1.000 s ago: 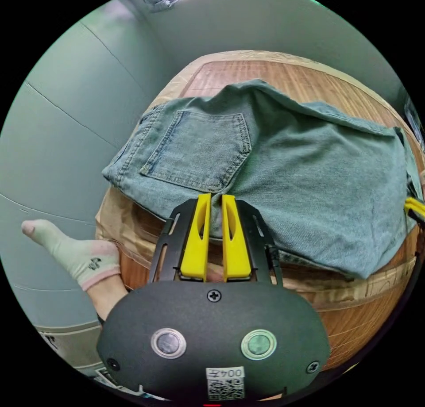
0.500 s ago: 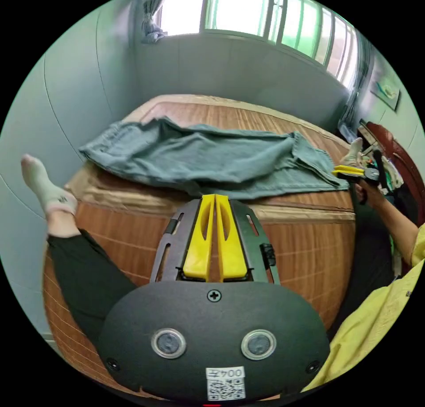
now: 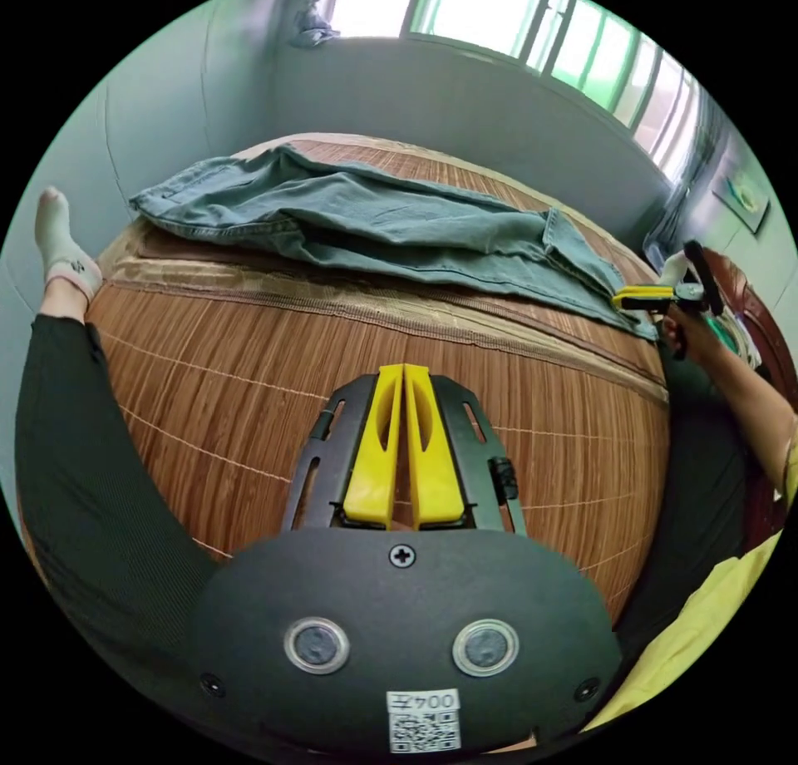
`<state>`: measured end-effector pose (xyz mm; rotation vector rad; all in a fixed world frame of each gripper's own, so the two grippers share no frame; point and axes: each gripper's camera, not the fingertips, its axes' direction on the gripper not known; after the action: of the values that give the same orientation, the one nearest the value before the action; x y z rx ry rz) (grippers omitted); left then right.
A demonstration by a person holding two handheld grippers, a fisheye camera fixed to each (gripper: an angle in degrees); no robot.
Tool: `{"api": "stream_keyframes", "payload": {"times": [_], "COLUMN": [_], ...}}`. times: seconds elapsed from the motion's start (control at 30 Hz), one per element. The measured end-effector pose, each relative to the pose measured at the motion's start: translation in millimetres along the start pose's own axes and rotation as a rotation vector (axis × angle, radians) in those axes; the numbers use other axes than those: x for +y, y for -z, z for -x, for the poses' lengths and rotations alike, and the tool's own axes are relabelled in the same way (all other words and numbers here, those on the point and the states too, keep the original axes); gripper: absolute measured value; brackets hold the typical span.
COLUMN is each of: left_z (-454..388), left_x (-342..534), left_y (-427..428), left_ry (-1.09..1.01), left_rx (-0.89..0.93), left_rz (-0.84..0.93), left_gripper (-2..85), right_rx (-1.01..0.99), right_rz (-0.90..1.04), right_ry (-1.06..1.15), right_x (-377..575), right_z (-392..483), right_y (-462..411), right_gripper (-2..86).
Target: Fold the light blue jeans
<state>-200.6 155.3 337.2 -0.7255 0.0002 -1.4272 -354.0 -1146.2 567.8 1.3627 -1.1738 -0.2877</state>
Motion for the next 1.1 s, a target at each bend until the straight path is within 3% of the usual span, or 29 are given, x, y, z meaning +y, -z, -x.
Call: {"api": "stream_keyframes", "payload": {"times": [0.2, 0.33, 0.4, 0.5, 0.67, 0.93, 1.1], "left_z": [19.1, 21.7, 22.8, 22.5, 19.6, 5.0, -19.8], "left_x": [9.2, 13.7, 15.4, 18.0, 21.9, 25.9, 17.9], "left_y": [1.7, 2.8, 3.0, 3.1, 2.5, -0.1, 1.1], "left_ry": [0.071, 0.070, 0.071, 0.070, 0.069, 0.059, -0.021], "left_rx": [0.065, 0.062, 0.064, 0.061, 0.059, 0.038, -0.032], "left_rz": [-0.005, -0.004, -0.004, -0.003, -0.003, -0.004, 0.030], "left_gripper": [0.3, 0.4, 0.4, 0.4, 0.4, 0.4, 0.9], "right_rx": [-0.174, -0.511, -0.555, -0.494, -0.279, -0.274, -0.086], "right_rz": [-0.067, -0.246, -0.306, -0.329, -0.184, -0.140, -0.023], "right_ry": [-0.102, -0.223, -0.255, -0.402, -0.718, -0.580, -0.480], "right_x": [-0.3, -16.6, -16.9, 1.9, 62.9, 76.0, 61.8], "right_z": [-45.3, -92.9, -112.9, -153.1, -225.3, -175.3, -142.9], "right_y": [41.8, 125.3, 160.6, 182.7, 109.5, 48.8, 15.3], "right_gripper": [0.3, -0.2, -0.2, 0.4, 4.5, 8.5, 8.1]}}
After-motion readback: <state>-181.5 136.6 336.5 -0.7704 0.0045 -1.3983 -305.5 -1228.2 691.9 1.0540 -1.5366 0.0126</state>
